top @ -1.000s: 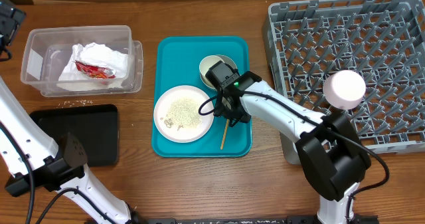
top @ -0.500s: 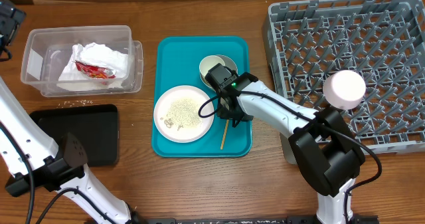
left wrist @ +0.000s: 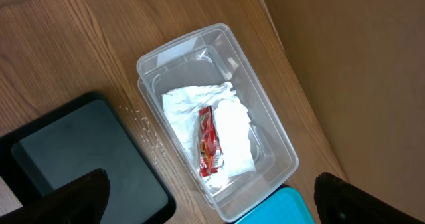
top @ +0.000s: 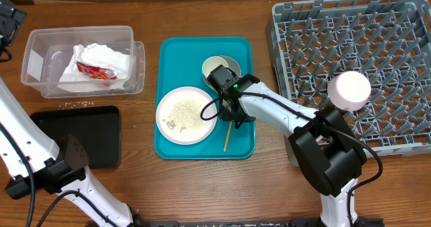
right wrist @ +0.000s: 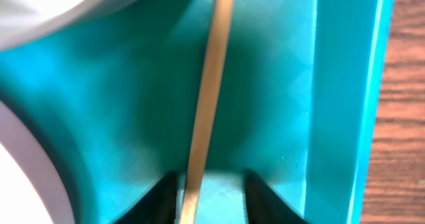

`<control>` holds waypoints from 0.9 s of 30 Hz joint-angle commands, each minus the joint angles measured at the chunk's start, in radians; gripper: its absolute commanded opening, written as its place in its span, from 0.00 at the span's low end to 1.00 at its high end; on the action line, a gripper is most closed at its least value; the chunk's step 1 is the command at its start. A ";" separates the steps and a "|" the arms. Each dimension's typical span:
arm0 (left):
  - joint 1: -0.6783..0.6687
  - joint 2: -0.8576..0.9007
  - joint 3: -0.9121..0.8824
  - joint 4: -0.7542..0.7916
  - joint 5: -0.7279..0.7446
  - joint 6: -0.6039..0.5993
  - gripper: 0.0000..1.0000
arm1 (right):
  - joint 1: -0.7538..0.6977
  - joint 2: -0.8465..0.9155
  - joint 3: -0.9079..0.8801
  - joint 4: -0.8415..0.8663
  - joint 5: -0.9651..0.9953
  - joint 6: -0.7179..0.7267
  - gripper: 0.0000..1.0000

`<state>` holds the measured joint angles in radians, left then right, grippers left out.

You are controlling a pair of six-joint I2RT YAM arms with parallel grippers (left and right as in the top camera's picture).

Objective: Sort waste into correct bins and load items into the dishwasher
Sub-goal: 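Lift the chopstick and carry it right to the dish rack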

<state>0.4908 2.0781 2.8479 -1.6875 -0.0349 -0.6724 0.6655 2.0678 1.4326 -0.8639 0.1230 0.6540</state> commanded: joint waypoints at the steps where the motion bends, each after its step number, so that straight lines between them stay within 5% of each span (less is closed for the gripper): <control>1: -0.007 0.014 -0.001 -0.002 -0.010 0.022 1.00 | 0.000 0.028 0.006 0.000 -0.011 0.000 0.21; 5: -0.007 0.014 -0.001 -0.002 -0.010 0.022 1.00 | 0.000 0.027 0.036 -0.031 -0.004 0.005 0.04; 17: -0.007 0.014 -0.001 -0.002 -0.010 0.022 1.00 | -0.119 0.010 0.282 -0.325 0.106 0.019 0.04; 27: -0.007 0.014 -0.001 -0.002 -0.010 0.022 1.00 | -0.373 -0.118 0.595 -0.522 0.112 -0.343 0.04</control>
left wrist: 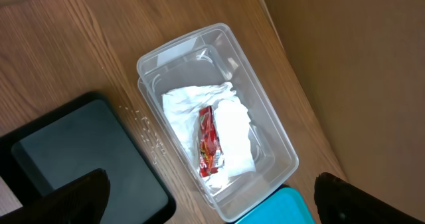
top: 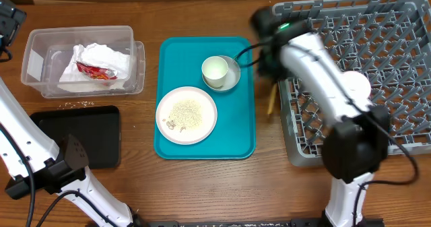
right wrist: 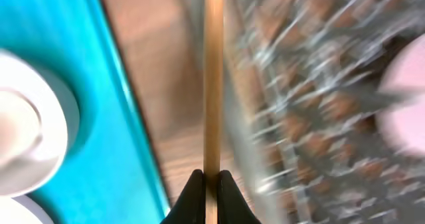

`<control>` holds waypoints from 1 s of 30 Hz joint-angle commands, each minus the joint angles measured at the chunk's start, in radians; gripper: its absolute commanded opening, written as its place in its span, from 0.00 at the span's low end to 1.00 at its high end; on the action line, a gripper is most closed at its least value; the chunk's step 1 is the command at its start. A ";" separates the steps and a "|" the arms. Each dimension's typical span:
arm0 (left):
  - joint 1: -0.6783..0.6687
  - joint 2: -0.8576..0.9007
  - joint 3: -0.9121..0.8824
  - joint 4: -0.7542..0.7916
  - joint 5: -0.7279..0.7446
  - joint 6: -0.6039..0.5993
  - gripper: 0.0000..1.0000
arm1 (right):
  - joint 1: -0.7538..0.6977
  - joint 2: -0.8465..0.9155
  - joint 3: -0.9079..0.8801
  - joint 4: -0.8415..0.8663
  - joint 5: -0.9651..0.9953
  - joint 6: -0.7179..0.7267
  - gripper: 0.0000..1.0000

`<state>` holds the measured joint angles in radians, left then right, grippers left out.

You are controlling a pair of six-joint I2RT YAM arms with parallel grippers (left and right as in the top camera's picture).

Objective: Sort waste into correct bins and load items into the dishwasher
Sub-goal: 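Lift the chopstick and carry it right to the dish rack, then lower the chopstick into the rack beside the first and release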

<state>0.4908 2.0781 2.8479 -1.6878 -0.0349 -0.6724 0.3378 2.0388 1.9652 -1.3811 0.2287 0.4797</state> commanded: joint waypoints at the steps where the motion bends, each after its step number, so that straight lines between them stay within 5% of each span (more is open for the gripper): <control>1: -0.007 0.014 -0.001 -0.002 -0.010 0.022 1.00 | -0.073 -0.101 0.069 0.001 -0.013 -0.231 0.04; 8: -0.006 0.014 -0.001 -0.002 -0.010 0.022 1.00 | -0.176 -0.098 0.029 0.061 -0.146 -0.456 0.04; 20: -0.006 0.014 -0.001 -0.002 -0.010 0.022 1.00 | -0.176 -0.078 -0.151 0.204 -0.118 -0.481 0.11; 22: -0.005 0.014 -0.001 -0.002 -0.010 0.022 1.00 | -0.176 -0.078 -0.169 0.206 -0.118 -0.480 0.20; 26: -0.007 0.014 -0.001 -0.002 -0.010 0.022 1.00 | -0.176 -0.079 -0.171 0.203 -0.118 -0.437 0.80; 30: -0.007 0.014 -0.001 -0.002 -0.010 0.022 1.00 | -0.176 -0.080 -0.169 0.198 -0.118 -0.352 0.82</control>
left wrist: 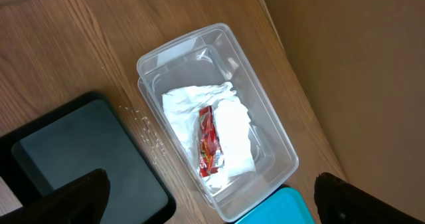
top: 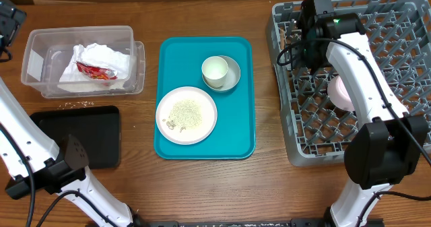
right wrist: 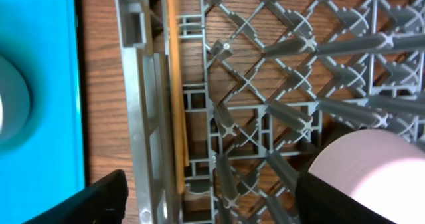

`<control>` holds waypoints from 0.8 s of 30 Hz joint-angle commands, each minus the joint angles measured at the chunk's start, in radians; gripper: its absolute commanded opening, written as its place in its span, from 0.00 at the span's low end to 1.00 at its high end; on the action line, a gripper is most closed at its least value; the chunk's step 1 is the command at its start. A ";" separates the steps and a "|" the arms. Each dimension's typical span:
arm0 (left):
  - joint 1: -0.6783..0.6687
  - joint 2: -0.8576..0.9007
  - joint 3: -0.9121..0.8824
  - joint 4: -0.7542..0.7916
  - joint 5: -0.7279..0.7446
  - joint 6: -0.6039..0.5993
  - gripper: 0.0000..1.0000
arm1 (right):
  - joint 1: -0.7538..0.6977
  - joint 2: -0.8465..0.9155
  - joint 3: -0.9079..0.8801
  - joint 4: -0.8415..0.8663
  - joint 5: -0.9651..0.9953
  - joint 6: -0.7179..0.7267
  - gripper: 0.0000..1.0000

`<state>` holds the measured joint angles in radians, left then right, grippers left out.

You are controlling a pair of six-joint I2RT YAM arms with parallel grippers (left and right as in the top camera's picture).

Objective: Sort waste into correct bins and load items into the dishwasher
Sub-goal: 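Lower the chopstick into the rack beside the first and release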

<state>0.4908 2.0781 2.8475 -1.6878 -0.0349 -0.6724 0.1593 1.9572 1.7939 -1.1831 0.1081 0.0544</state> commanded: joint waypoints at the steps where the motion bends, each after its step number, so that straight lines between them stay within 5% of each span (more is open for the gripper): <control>1: -0.007 0.014 0.000 -0.002 -0.010 0.022 1.00 | 0.002 0.001 0.007 -0.008 0.003 0.096 0.82; 5: -0.007 0.014 0.000 -0.002 -0.010 0.022 1.00 | 0.002 -0.018 0.050 -0.083 0.003 0.219 0.84; 8: -0.007 0.014 0.000 -0.002 -0.010 0.022 1.00 | 0.002 -0.047 0.086 -0.157 0.002 0.291 1.00; 24: -0.007 0.014 0.000 -0.002 -0.010 0.022 1.00 | 0.002 -0.081 0.099 -0.417 -0.051 0.350 1.00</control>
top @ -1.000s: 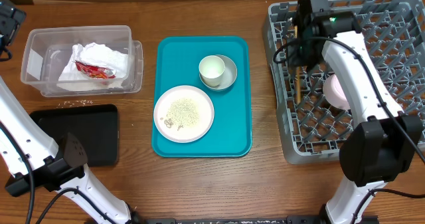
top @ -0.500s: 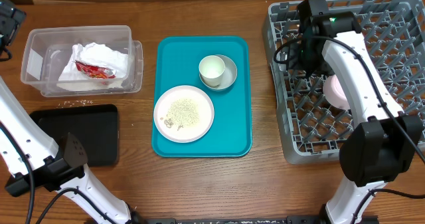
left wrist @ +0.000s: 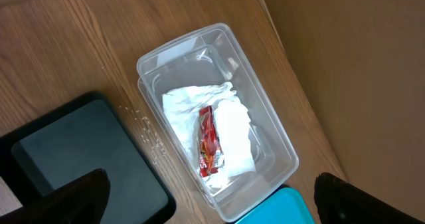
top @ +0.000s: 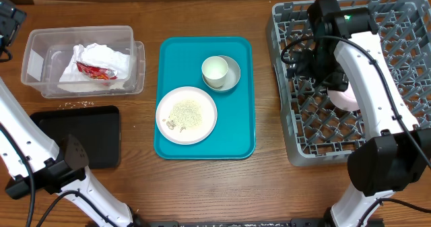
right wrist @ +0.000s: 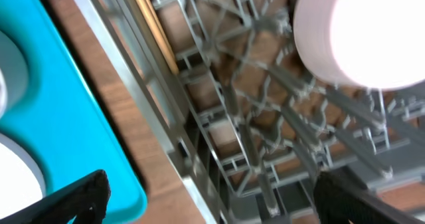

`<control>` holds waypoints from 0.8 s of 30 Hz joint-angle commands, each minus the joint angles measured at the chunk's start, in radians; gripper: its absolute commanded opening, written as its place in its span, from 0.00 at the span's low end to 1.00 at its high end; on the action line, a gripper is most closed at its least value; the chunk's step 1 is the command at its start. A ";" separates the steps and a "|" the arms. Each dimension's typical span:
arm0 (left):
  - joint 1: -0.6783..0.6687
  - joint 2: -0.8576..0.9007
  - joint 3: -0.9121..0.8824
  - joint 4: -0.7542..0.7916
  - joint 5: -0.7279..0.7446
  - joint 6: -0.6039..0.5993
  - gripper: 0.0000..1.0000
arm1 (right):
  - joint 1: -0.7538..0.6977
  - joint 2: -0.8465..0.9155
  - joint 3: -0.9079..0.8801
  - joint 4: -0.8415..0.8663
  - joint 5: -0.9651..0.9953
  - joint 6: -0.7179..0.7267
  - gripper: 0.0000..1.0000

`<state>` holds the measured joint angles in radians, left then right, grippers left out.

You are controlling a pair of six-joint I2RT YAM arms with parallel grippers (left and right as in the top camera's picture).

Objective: Sort waste into correct bins and load items into the dishwasher
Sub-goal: 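Lower the chopstick into the rack beside the first and release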

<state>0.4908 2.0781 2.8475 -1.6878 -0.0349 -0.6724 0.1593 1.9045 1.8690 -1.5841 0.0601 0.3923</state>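
Observation:
A wooden chopstick (right wrist: 149, 31) lies along the left edge of the grey dish rack (top: 404, 25), which also holds a pale pink bowl (top: 347, 95). My right gripper (right wrist: 212, 207) hovers open and empty over the rack's left side, beside the pink bowl (right wrist: 358, 38). On the teal tray (top: 205, 143) sit a white plate with crumbs (top: 186, 114) and a cup (top: 215, 69) standing in a grey bowl (top: 234, 75). My left gripper (left wrist: 212, 204) is open, high above the table's left end.
A clear plastic bin (top: 40, 58) at the left holds white napkins and a red wrapper (top: 94, 70). A black bin (top: 81, 136) lies in front of it, with crumbs on the wood between them. The rack's wall stands next to the tray's right edge.
My right gripper, still open, has shifted from the rack's far left corner toward its middle left, by the pink bowl. The chopstick stays in the rack. The left arm has not moved.
My right gripper was first down on the tray with the chopstick between its fingers. Then it was shut on the chopstick between tray and rack. Then it was open with the chopstick lying in the rack's left edge, and now it is farther along the rack.

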 commanded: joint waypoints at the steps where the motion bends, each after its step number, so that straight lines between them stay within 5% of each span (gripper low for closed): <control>1: -0.007 0.014 0.000 -0.002 -0.010 0.022 1.00 | 0.002 -0.029 0.024 -0.024 -0.003 0.013 1.00; 11: -0.007 0.014 0.000 -0.002 -0.010 0.022 1.00 | 0.000 -0.029 0.058 -0.003 -0.002 0.076 1.00; 24: -0.007 0.014 0.000 -0.002 -0.010 0.022 1.00 | -0.075 -0.037 0.372 -0.067 -0.003 0.076 1.00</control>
<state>0.4908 2.0781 2.8475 -1.6878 -0.0349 -0.6724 0.0902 1.9022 2.1983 -1.6676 0.0559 0.4603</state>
